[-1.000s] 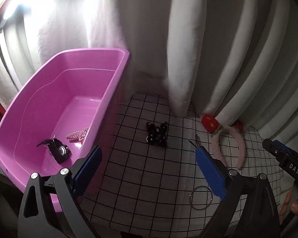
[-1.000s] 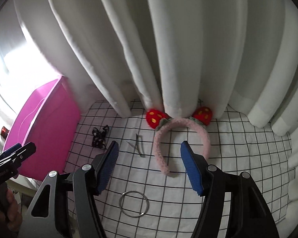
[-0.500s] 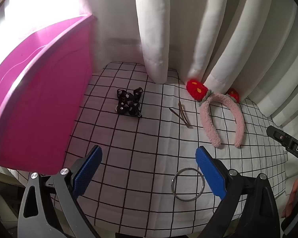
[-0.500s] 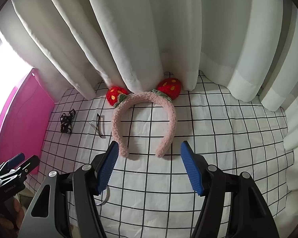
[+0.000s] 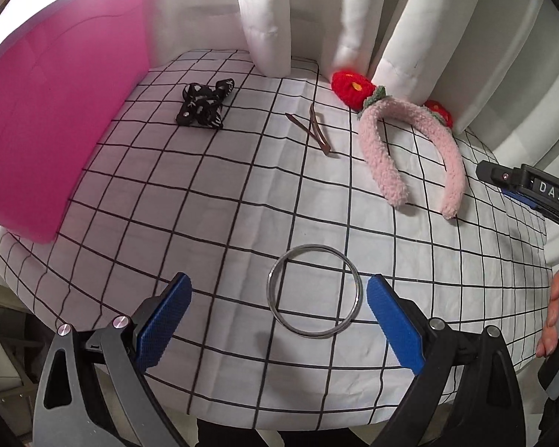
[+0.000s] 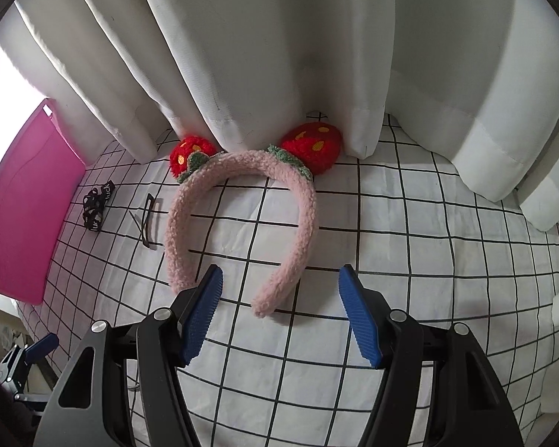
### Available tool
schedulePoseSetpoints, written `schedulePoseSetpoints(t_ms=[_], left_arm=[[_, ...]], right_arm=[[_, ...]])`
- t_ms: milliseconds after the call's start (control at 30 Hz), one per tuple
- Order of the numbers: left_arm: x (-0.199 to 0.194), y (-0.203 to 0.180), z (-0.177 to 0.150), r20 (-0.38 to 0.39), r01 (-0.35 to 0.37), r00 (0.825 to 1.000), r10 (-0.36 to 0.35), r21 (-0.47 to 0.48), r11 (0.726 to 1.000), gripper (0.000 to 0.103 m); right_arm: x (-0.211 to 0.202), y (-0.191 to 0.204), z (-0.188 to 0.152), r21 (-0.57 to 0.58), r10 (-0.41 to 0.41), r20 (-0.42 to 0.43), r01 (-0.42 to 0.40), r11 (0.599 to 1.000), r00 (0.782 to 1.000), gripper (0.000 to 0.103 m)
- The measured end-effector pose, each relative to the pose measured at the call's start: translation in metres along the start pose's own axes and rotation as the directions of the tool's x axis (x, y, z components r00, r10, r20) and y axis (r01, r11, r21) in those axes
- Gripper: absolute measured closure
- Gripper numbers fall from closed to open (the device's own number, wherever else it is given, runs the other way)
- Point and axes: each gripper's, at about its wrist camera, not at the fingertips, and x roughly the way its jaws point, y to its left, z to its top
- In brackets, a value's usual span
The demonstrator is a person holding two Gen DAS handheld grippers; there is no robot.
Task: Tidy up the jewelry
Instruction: 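Grasp the pink strawberry headband with the right tool while the left tool grasps the silver bangle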
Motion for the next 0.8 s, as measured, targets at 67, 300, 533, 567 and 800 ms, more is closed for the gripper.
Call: schedulePoseSetpoints(t_ms=[67,300,533,567,800], left_arm=[[0.005,-0.006,-0.005,-0.003,-0.001,1.0,0.001,-0.014,1.0,0.01],[0.024,-0.017,-0.015,-0.023,-0.022,1.0,0.02,-0.065,0.998,0.01],[0.035,-0.022,-0.016,-0.013,-0.043,0.999,0.042,-0.105,0.994,0.01],[0.037,-0.022,-0.017,-0.015,-0.045,0.999,0.043,-0.109,0.993,0.01],[0.042,-0.028,-0.017,0.001,-0.08,0.997,0.08,-0.108,0.991,0.01]], right_arm=[[0.006,-0.003,0.003,-0.012,0.005,-0.002,-0.005,1.0,1.0,0.041],[0.028,-0.012,0.01,-0.032,0.021,-0.013,-0.022,0.999,1.0,0.041],[0.052,-0.01,0.019,-0.07,0.003,-0.03,-0.005,0.998,1.0,0.041],[0.055,-0.01,0.02,-0.073,0.0,-0.032,-0.003,0.997,0.999,0.041],[0.071,-0.003,0.027,-0.108,-0.02,-0.034,0.016,0.994,0.999,0.041]])
